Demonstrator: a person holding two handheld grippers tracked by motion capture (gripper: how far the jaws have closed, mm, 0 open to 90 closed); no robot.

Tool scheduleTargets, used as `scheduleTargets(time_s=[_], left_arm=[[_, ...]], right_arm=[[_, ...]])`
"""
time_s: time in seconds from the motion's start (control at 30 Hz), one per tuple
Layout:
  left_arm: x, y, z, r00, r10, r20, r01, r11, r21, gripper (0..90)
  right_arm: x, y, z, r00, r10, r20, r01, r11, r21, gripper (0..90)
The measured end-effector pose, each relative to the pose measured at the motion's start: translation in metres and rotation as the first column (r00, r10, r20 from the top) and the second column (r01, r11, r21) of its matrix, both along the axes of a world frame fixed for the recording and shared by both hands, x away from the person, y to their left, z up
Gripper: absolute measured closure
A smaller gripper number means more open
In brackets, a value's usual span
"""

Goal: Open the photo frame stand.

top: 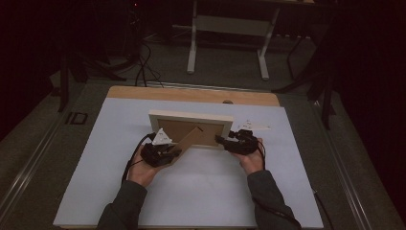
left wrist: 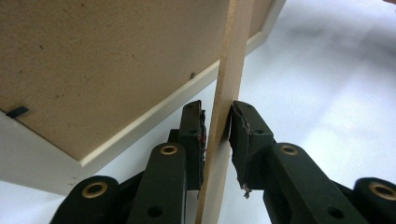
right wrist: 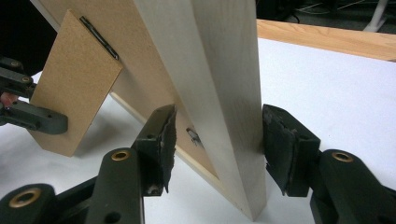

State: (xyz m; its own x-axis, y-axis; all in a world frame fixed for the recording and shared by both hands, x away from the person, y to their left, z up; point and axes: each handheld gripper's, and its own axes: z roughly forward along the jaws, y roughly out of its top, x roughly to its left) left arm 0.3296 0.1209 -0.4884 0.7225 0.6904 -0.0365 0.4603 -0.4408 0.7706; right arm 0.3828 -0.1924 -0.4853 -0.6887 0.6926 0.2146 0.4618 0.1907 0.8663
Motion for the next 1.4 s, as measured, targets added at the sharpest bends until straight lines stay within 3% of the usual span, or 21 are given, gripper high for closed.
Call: scheduleTargets(time_s=[0.33, 0.7, 0.97, 1.2, 1.4], left_arm=[[0.003, 0.002, 0.000, 0.9999, 0.016, -0.001, -0.016, 0.9999, 0.004, 73.6], [-0.005, 0.002, -0.001, 0.9996, -0.017, -0.021, 0.017, 0.9996, -0.024, 76.1], [-0.016, -0.006, 0.002, 0.9959, -0.090, 0.010, 0.090, 0.9934, -0.071, 76.1], [-0.022, -0.015, 0.002, 0.9871, -0.159, 0.017, 0.160, 0.9857, -0.054, 76.0], [-0.024, -0.018, 0.001, 0.9842, -0.177, 0.011, 0.177, 0.9830, -0.050, 76.1]], right_arm=[[-0.001, 0.002, 0.000, 1.0000, 0.000, 0.010, 0.001, 1.000, -0.012, 49.2], [-0.004, 0.002, 0.000, 0.9995, 0.016, 0.025, -0.015, 0.999, -0.028, 49.6], [-0.006, 0.000, 0.001, 0.9985, 0.054, 0.011, -0.053, 0.998, -0.034, 48.6], [-0.010, -0.001, 0.000, 0.9976, 0.069, 0.009, -0.069, 0.997, -0.031, 47.5], [-0.012, -0.003, -0.002, 0.9974, 0.072, 0.005, -0.071, 0.997, -0.011, 46.1]])
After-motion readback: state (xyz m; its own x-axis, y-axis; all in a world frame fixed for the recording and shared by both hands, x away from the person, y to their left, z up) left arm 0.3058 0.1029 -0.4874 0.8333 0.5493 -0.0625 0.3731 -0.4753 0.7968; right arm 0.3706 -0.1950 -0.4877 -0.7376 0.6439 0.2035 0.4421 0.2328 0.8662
